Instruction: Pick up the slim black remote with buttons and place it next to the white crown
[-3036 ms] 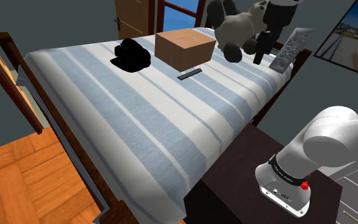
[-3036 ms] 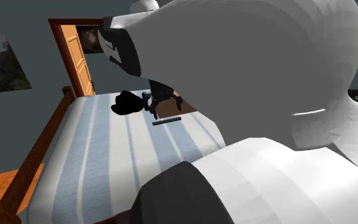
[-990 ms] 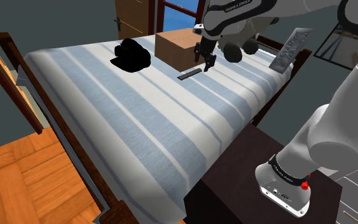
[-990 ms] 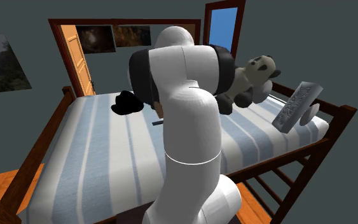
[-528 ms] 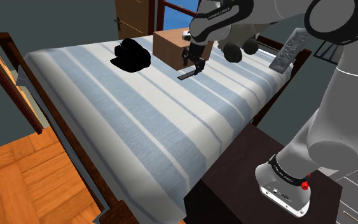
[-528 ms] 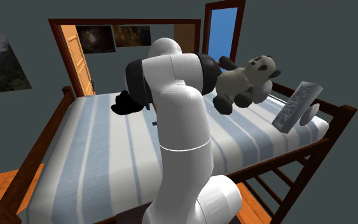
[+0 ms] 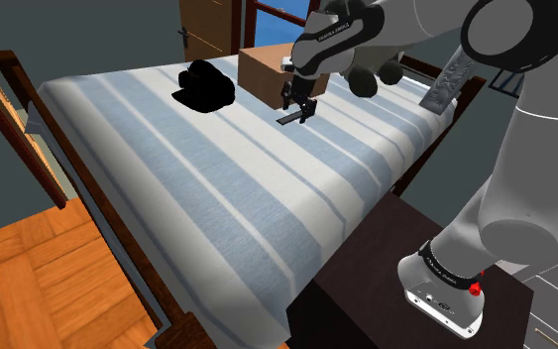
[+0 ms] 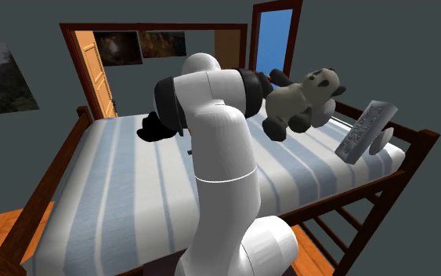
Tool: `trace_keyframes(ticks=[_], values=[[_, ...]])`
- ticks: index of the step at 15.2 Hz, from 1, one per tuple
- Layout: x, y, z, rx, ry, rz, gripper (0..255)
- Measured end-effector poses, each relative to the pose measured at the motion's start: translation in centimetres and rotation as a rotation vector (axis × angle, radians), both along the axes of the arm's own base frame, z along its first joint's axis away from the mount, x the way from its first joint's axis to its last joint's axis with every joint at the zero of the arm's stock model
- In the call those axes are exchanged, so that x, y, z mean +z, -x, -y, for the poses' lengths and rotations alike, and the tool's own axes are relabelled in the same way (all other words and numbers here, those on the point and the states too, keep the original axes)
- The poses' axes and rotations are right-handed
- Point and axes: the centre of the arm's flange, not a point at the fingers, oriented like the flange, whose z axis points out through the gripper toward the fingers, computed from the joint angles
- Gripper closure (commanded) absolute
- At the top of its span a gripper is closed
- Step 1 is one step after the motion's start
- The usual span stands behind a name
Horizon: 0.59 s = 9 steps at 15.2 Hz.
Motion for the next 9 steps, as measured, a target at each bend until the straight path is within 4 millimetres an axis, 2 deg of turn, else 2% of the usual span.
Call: trace_keyframes(ticks=[3,4,9], values=[[-0.07,0.01,0.02,0.0,0.0,0.0,0],[-0.07,0.01,0.02,0.0,0.0,0.0,255],[0.06,0.08,0.05,-0.001,-0.001,-0.001,255]])
